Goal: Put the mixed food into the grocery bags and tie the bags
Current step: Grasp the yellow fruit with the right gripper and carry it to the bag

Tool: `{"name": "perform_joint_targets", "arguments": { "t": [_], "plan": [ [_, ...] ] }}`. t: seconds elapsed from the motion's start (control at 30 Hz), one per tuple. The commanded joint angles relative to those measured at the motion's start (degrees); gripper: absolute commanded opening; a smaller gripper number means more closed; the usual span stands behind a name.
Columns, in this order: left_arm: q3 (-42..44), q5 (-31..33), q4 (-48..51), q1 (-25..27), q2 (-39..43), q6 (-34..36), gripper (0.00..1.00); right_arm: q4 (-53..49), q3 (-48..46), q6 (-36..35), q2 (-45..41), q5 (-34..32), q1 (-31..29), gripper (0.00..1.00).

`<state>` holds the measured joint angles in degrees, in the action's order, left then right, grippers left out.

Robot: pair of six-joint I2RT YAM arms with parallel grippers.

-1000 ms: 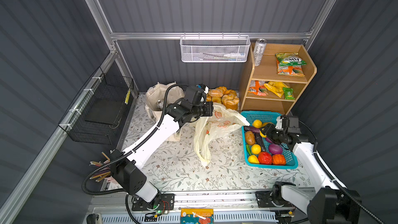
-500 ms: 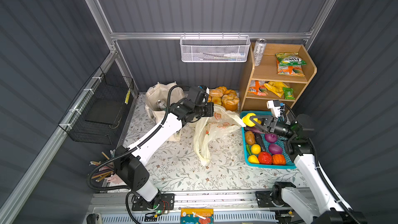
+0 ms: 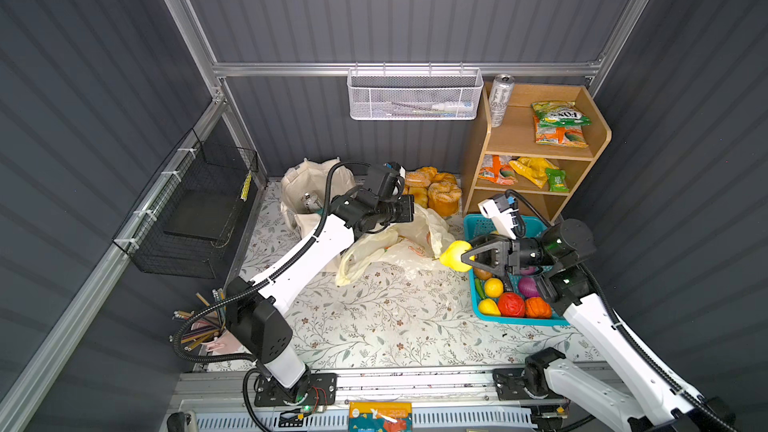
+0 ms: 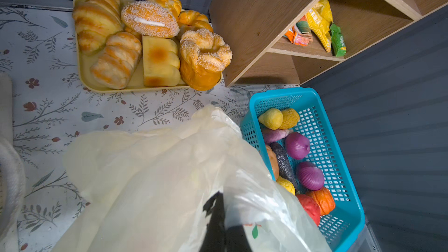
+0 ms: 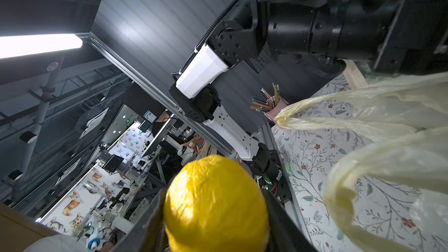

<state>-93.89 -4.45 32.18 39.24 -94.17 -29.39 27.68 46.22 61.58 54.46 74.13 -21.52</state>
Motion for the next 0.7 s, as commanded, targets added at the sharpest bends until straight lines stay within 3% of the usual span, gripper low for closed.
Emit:
{"name": "perform_joint_targets", "arguments": {
  "t": [0.0, 0.13, 0.23, 0.37, 0.53, 0.67],
  "plan": [
    [-1.96, 0.06, 1.3, 0.15, -0.4, -0.98, 0.0, 0.31, 2.88, -2.54, 2.52, -1.37, -4.0, 0.41],
    [-2.58, -0.43, 1.22, 0.22, -0.31, -1.68, 0.0, -9.38, 4.76, -10.66, 6.46, -7.7, -7.88, 0.4],
    [-2.88, -0.95, 1.35, 0.37, 0.41, -2.21, 0.0, -21.04, 5.6, -19.39, 7.82, -19.2, -5.81, 0.39],
    [-2.16, -2.24, 1.19, 0.56, 1.93, -3.35, 0.0, -32.01, 10.39, -25.6, 14.38, -31.23, -2.53, 0.38],
    [-1.5, -4.31, 0.31, 1.15, 2.49, -4.97, 0.0, -42.53, 19.02, -30.66, 25.08, -42.63, -3.43, 0.36],
    [-0.01, -5.73, -1.92, 1.62, 2.77, -6.88, 0.0, -45.87, 24.09, -31.2, 32.04, -47.02, -4.87, 0.38]
  ]
}}
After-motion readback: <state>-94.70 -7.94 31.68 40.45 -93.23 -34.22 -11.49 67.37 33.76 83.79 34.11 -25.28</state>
